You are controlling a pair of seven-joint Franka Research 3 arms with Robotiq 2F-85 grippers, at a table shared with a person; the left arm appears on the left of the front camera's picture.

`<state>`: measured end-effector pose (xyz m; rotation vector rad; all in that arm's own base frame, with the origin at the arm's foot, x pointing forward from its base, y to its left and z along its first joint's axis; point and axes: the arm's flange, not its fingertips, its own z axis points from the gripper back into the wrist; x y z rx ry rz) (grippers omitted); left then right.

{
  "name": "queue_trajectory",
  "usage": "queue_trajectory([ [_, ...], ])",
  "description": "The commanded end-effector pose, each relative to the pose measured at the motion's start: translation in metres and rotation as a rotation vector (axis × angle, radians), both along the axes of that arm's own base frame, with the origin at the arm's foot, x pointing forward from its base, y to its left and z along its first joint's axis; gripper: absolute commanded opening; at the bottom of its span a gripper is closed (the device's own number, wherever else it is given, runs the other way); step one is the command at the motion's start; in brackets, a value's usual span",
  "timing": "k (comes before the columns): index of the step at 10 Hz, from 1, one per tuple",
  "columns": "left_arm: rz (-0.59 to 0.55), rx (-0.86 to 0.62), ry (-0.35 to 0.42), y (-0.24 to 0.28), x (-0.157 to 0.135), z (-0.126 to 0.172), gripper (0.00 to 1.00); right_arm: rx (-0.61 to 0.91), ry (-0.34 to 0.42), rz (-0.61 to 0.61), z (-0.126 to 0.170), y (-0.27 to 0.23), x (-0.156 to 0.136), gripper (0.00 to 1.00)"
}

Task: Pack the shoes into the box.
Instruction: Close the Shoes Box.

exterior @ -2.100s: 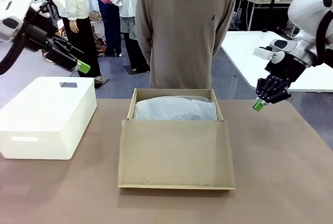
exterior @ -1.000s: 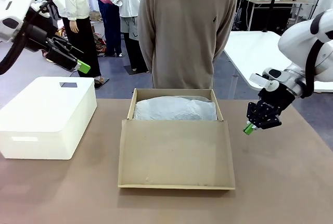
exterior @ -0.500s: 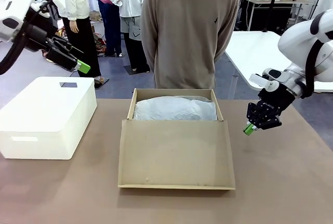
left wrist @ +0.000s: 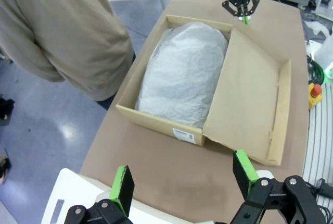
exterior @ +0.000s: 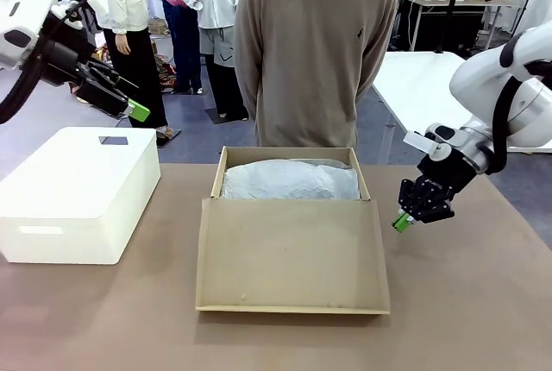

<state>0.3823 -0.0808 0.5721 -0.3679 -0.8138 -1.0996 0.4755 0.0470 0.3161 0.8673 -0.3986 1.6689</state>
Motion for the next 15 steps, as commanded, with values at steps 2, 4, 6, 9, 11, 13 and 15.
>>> queue_trajectory([
  [2,-0.012,-0.016,-0.002,0.000,0.001,-0.001,1.00,0.088,-0.034,-0.004,-0.017,0.005,-0.011,0.00],
  [4,-0.012,-0.016,-0.002,0.000,0.001,-0.001,1.00,0.095,-0.019,0.012,-0.028,0.011,-0.014,0.00],
  [6,-0.012,-0.016,-0.002,0.000,0.001,-0.001,1.00,0.105,-0.004,0.029,-0.039,0.016,-0.015,0.00],
  [9,-0.012,-0.016,-0.002,0.000,0.001,-0.001,1.00,0.143,0.003,0.048,-0.050,0.024,-0.018,0.00],
  [11,-0.012,-0.016,-0.002,0.000,0.001,-0.001,1.00,0.151,0.006,0.063,-0.057,0.028,-0.020,0.00],
  [13,-0.012,-0.016,-0.002,0.000,0.001,-0.001,1.00,0.151,0.010,0.069,-0.061,0.034,-0.018,0.00],
  [15,-0.012,-0.016,-0.002,0.000,0.001,-0.001,1.00,0.157,0.008,0.080,-0.062,0.039,-0.018,0.00],
])
